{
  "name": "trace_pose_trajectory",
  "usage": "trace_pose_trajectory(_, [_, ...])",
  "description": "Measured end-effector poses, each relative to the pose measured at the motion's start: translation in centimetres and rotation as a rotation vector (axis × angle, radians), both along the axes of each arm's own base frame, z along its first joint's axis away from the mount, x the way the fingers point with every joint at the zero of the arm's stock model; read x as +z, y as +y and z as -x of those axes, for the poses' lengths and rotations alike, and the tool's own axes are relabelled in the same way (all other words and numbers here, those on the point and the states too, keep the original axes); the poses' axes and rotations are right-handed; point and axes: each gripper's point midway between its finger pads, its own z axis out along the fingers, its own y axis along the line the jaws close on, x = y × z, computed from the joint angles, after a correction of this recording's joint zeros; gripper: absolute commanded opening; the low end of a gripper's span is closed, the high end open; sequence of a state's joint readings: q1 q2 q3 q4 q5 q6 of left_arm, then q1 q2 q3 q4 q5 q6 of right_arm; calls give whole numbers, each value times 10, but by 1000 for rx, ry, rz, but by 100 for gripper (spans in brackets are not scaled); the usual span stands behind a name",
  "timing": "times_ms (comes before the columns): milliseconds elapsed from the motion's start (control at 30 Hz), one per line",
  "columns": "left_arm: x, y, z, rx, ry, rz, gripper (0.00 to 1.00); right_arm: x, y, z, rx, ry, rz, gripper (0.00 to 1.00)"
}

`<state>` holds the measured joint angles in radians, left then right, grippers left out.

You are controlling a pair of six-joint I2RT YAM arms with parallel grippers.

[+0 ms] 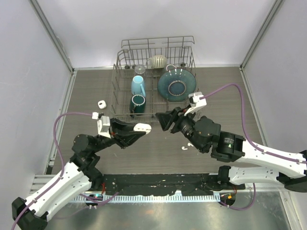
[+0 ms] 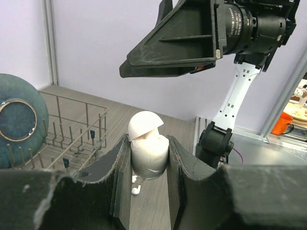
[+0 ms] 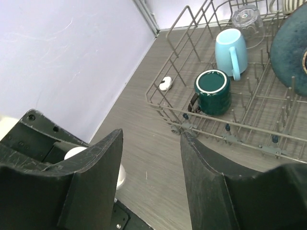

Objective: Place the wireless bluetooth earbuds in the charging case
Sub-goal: Close the charging case.

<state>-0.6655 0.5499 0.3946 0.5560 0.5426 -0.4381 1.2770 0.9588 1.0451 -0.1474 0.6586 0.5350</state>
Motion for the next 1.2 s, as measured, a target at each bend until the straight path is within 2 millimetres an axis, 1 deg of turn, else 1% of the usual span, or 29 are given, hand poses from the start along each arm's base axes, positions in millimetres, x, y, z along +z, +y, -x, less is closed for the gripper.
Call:
trace_pose_trajectory(67, [2,0,0,-1,-10,8,0,-1,-3,-3,-18,7,-5,56])
trace_pose_trajectory(100, [3,0,0,-1,-12,9,0,-3,-1,-4,-14,14,-3,56])
trace_pose_trajectory(133, [3,-1,-1,-1,-15,12,0,-6,3,-3,4,22,3,52])
trace_pose_trajectory(167, [3,-1,-2,-2,-15,11,0,-14,13,-1,34,37,24,50])
trace_pose_trajectory(200, [3,-2,-2,-1,-14,11,0,-16,20,1,60,45,34,49])
trace_pose_trajectory(267, [1,-4,-2,-9,-11,4,0,-28,46,9,151,81,62,49])
trace_pose_trajectory(300, [-5,-5,-1,-20,1,-11,0,-30,57,10,167,88,63,49])
trace_pose_trajectory(367, [-17,-8,1,-40,28,-40,0,-34,69,15,190,101,59,49])
trace_pose_trajectory(433, [-21,-9,2,-53,36,-51,0,-39,74,30,227,105,64,49])
trace_pose_trajectory(500, [-25,-11,6,-75,41,-64,0,-43,71,35,227,110,60,50])
trace_pose_trajectory(567, [-27,-12,7,-84,44,-69,0,-44,67,36,213,118,44,55])
trace_pose_trajectory(600, [-27,-13,7,-85,44,-70,0,-44,65,37,208,118,41,62])
trace_pose_trajectory(700, [-24,-11,3,-64,38,-59,0,-44,53,36,179,125,39,71])
trace_pose_trajectory(767, [-21,-9,-1,-37,27,-47,0,-42,42,33,166,129,39,75])
trace_pose_trajectory(800, [-18,-8,-3,-26,21,-40,0,-40,37,29,157,131,35,78])
trace_pose_trajectory(867, [-14,-6,-5,-9,3,-29,0,-34,24,18,132,133,15,81])
trace_pose_trajectory(900, [-13,-5,-5,-3,-6,-26,0,-29,17,11,124,135,-2,84])
trace_pose_trajectory(1000, [-9,-3,-5,11,-25,-17,0,-19,6,1,131,151,-57,86])
trace_pose_trajectory(1100, [-7,-1,-5,23,-51,-18,0,-16,6,-2,175,196,-104,87])
trace_pose_trajectory(1200, [-5,-1,-7,34,-75,-20,0,-20,18,8,256,255,-138,88])
